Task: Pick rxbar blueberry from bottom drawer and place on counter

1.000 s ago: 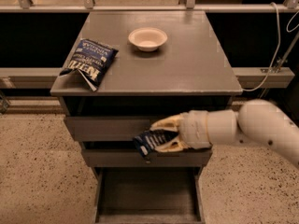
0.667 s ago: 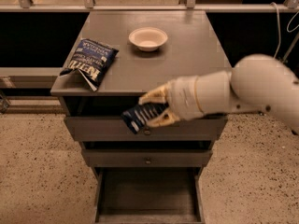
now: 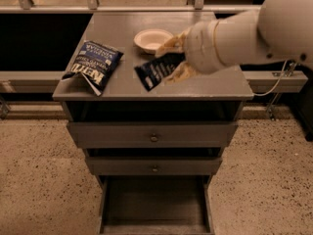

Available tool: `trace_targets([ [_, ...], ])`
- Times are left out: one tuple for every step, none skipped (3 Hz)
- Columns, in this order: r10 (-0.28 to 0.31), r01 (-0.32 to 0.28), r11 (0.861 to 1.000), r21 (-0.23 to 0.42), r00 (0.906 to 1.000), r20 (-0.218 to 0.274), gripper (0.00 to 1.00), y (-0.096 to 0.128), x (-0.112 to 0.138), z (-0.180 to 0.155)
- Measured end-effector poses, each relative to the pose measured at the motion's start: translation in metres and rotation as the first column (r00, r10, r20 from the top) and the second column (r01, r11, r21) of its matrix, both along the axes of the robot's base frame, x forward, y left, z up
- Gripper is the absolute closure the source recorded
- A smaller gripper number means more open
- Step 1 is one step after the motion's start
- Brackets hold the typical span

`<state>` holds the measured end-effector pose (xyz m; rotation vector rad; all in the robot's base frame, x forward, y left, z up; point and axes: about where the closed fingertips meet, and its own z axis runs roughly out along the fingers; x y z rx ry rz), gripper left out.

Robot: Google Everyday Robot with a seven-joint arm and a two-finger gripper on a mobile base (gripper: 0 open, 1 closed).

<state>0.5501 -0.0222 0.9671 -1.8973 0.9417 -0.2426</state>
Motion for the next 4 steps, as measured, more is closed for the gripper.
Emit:
trace_targets([
  [-0.198, 0.202, 0.977, 0.07, 0.9783, -0.06, 1.0, -0.054, 0.013, 0.022],
  [-0.251, 0.266, 0.958, 0.111, 0.959, -0.13, 1.0, -0.061, 0.014, 0.021],
  [-0.256, 0.271, 0.956, 0.11, 0.9577, -0.131, 1.0, -0.061, 0.016, 0.022],
  [-0.304, 0.319, 0.943, 0.098, 0.9423, -0.14, 1.0, -0.063, 0.036, 0.03],
])
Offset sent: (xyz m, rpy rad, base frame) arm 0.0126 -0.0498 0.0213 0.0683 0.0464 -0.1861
